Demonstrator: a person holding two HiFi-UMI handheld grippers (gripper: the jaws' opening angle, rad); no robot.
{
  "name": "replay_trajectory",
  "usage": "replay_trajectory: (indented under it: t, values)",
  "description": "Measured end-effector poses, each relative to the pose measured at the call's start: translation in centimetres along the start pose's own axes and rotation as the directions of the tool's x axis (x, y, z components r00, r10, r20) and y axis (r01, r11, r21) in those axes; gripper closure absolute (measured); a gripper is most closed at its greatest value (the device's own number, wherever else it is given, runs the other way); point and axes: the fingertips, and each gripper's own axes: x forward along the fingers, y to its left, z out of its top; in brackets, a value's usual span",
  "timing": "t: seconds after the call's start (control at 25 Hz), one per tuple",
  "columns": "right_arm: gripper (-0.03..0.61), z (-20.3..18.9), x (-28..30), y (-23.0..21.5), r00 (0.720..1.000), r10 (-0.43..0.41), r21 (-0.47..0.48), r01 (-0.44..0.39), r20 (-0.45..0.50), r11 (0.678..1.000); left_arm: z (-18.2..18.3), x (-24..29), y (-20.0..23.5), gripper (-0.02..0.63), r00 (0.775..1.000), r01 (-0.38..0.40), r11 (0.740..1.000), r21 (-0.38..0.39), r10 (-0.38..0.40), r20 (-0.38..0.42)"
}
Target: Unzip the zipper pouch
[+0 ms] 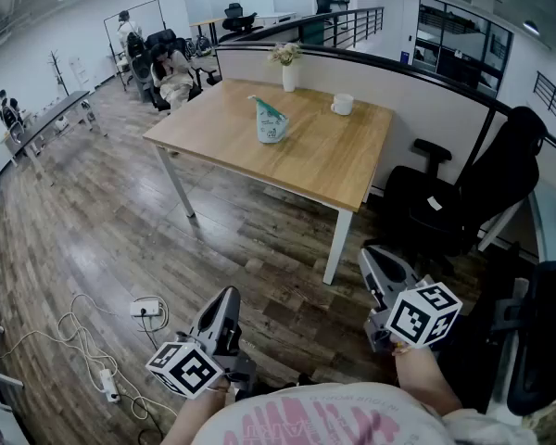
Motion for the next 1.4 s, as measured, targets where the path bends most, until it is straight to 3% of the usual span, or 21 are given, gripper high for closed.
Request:
replay_trajectory:
  t: [0.44,0.8,1.12,1.4]
  values:
    - [0.581,-1.5,0.6,-2.0,0.999,-0.006,0.005,0.006,-0.04,1.0,-0.7,1.6,0.4,0.614,1.0,-0.008,1.0,0.006,0.008,-0.004]
    - [0.581,-3.1,4.9,-6.1,0.993,-0.05,0.063,0.057,-0.105,0.996,-1.2,7.0,4.7,0.614,0.998,-0.031,0.999,-0.025,0.03,-0.055]
    - [0.581,0.3,15.7,-10.2,0.995,-0.071,0.128,0.079,-0.064,0.989,3.7,17.2,10.2,0.614,0.998,0.004,1.0,-0.03,-0.006,-0.068]
    - [0.581,4.5,25.3,-12.1,0.995,-0.096,0.129,0.097,-0.014,0.987,9.6,25.3,14.1,0.614,0.995,0.066,0.998,0.004,-0.065,-0.082]
